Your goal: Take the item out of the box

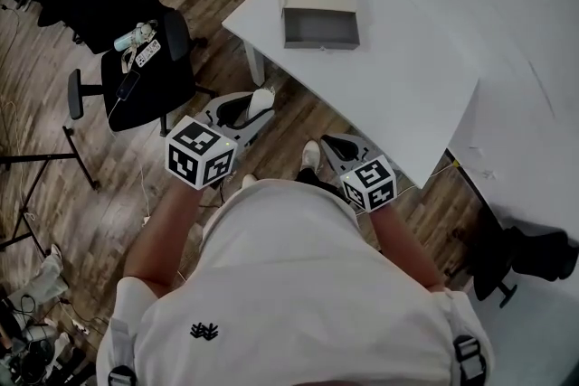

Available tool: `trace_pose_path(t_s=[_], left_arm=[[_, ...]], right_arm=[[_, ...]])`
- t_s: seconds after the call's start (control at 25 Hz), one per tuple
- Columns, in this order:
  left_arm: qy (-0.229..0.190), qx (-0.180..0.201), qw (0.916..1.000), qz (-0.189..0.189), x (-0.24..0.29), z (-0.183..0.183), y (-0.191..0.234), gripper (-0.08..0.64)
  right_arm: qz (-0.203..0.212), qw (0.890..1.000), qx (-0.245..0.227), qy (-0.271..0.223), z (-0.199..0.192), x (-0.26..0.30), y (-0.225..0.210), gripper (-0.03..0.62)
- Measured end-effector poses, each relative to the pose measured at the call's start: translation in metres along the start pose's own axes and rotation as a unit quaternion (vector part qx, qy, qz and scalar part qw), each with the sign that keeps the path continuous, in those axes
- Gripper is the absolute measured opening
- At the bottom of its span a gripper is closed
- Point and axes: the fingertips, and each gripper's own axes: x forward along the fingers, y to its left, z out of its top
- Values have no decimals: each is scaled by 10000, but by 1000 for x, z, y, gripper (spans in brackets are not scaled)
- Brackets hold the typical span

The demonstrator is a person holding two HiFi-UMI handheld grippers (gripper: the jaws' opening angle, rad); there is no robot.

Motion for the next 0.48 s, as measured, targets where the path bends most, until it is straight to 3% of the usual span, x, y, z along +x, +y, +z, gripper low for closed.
trace_pose_path(t_s=[0.48], left_arm=[[-72,325,9983,-482,-58,-28,-47,169]], right_arm=[[-179,9998,55,-88,-9,2,51,8]])
